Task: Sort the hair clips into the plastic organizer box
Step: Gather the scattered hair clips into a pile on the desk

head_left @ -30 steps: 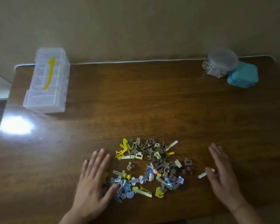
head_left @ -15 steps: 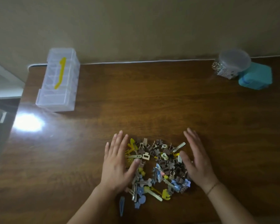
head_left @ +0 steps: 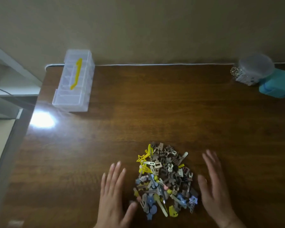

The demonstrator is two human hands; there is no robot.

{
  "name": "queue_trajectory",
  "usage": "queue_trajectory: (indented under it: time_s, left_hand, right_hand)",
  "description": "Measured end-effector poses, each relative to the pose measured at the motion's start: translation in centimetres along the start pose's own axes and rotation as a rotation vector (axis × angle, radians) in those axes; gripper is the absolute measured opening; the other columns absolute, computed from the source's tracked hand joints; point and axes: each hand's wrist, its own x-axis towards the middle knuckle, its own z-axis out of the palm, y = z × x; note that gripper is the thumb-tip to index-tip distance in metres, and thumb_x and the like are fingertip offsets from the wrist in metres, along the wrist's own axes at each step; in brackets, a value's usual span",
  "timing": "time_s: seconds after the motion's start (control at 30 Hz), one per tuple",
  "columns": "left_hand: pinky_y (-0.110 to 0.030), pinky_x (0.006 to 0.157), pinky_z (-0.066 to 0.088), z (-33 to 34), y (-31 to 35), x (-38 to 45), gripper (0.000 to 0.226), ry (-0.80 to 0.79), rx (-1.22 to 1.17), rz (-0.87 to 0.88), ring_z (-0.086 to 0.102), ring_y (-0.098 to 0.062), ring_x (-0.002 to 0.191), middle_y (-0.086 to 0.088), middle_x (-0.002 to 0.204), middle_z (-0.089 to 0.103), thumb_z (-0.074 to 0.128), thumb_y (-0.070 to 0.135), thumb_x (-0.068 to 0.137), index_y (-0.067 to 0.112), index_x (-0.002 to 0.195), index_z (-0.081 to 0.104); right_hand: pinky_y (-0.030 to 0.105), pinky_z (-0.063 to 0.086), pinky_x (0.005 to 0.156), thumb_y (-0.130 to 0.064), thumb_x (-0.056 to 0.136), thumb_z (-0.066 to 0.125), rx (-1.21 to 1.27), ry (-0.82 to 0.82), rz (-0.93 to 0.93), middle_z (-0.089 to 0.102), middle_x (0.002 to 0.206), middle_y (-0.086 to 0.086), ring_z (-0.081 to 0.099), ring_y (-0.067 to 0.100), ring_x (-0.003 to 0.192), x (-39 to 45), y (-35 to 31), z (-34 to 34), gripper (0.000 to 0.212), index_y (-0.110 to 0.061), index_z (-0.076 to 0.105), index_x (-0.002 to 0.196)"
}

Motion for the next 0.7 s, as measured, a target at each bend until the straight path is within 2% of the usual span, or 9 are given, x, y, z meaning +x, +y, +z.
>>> queue_trajectory:
  time_s: [0.07, 0.13, 0.27, 0.37, 0.47, 0.57, 0.7]
  left_hand:
    - [-0.039, 0.121, 0.008, 0.8, -0.6, -2.5, 0.078, 0.026, 0.028, -0.012, 0.011, -0.020, 0.153, 0.004, 0.167, 0.011, 0.025, 0.071, 0.094, 0.026, 0.157, 0.017]
    - [-0.039, 0.121, 0.005, 2.7, -0.4, -3.3, 0.080, -0.002, 0.080, 0.000, 0.007, -0.018, 0.153, 0.003, 0.167, 0.006, 0.021, 0.072, 0.094, 0.025, 0.158, 0.010]
    - [-0.049, 0.120, 0.009, 5.4, 1.9, -1.9, 0.081, -0.061, 0.124, 0.064, 0.011, -0.025, 0.153, -0.004, 0.167, 0.008, 0.022, 0.067, 0.097, 0.018, 0.159, 0.007]
    - [-0.049, 0.120, 0.010, 6.0, 3.3, -0.1, 0.078, -0.115, 0.146, 0.103, 0.014, -0.028, 0.152, -0.005, 0.167, 0.011, 0.026, 0.063, 0.098, 0.016, 0.159, 0.010]
    - [-0.046, 0.122, 0.004, 5.8, 3.9, 1.5, 0.075, -0.107, 0.073, 0.076, 0.013, -0.028, 0.152, -0.004, 0.166, 0.013, 0.029, 0.060, 0.098, 0.018, 0.158, 0.014]
    - [-0.046, 0.122, 0.004, 4.4, 3.7, 3.9, 0.069, -0.080, -0.057, 0.051, 0.011, -0.026, 0.153, 0.000, 0.166, 0.014, 0.028, 0.059, 0.100, 0.021, 0.157, 0.019]
    - [-0.047, 0.122, 0.005, 2.4, 2.5, 9.0, 0.074, -0.127, -0.060, 0.005, 0.003, -0.015, 0.154, 0.009, 0.167, 0.009, 0.023, 0.065, 0.098, 0.022, 0.158, 0.016]
  right_hand:
    - [0.054, 0.014, 0.115, -0.072, 0.089, 0.020, -0.003, 0.042, 0.097, 0.004, 0.160, -0.022, 0.002, 0.005, 0.148, -2.5, 0.5, 0.8, 0.078, -0.023, 0.024, 0.149]
    - [0.054, 0.014, 0.114, -0.067, 0.089, 0.025, -0.031, 0.039, 0.113, 0.001, 0.159, -0.025, 0.000, 0.005, 0.148, -3.9, 0.3, 2.2, 0.074, -0.023, 0.021, 0.149]
    - [0.054, 0.018, 0.115, -0.067, 0.093, 0.017, -0.075, -0.006, 0.055, 0.013, 0.161, -0.007, 0.005, 0.013, 0.149, -4.2, -1.5, 4.6, 0.072, -0.021, 0.022, 0.149]
    - [0.045, 0.019, 0.115, -0.062, 0.096, 0.020, -0.069, -0.027, -0.028, 0.013, 0.162, -0.008, 0.008, 0.016, 0.149, -3.5, -2.6, 5.4, 0.068, -0.020, 0.025, 0.149]
    - [0.046, 0.017, 0.116, -0.065, 0.094, 0.020, -0.030, -0.017, -0.026, 0.012, 0.162, -0.011, 0.007, 0.016, 0.149, -2.3, -2.2, 4.5, 0.069, -0.023, 0.026, 0.148]
    - [0.052, 0.018, 0.114, -0.067, 0.093, 0.021, -0.040, -0.006, -0.066, 0.025, 0.158, -0.007, 0.009, 0.015, 0.149, 0.7, -1.5, 2.3, 0.072, -0.020, 0.037, 0.145]
    - [0.041, 0.018, 0.117, -0.068, 0.092, 0.023, -0.025, -0.275, -0.278, 0.025, 0.157, -0.013, 0.009, 0.005, 0.148, 6.4, -2.7, 0.9, 0.071, -0.024, 0.034, 0.147]
